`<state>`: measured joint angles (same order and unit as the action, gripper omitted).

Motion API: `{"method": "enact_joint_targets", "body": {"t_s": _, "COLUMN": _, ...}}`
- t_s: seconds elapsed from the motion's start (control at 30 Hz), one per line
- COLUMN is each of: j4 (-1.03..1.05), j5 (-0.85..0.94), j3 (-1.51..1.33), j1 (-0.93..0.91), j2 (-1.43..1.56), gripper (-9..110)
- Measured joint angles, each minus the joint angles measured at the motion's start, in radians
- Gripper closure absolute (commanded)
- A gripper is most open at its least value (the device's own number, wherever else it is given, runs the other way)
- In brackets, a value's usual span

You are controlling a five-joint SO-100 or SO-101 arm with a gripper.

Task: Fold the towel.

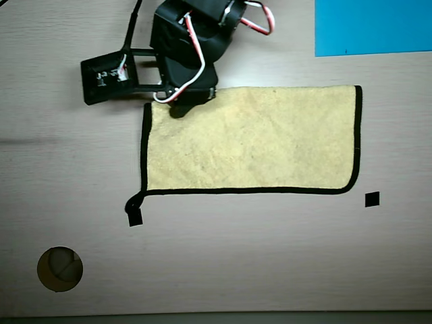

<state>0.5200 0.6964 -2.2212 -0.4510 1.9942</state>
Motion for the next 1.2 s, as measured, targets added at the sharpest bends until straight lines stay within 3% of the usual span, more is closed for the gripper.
{"method": "enact_joint_targets", "body": {"t_s": 0.47, "j4": 0.212, "j5": 0.141, "j3": -0.025, "j1": 0.282, "j2": 0.328, "gripper": 101}}
{"method": "enact_joint_targets", "body": {"t_s": 0.8, "j4": 0.308, "j5": 0.170, "j3": 0.118, "j1": 0.571, "j2": 0.295, "gripper": 101}}
{"method": "enact_joint_targets", "body": {"t_s": 1.2, "j4": 0.308, "j5": 0.173, "j3": 0.149, "j1": 0.749, "j2": 0.222, "gripper": 101}}
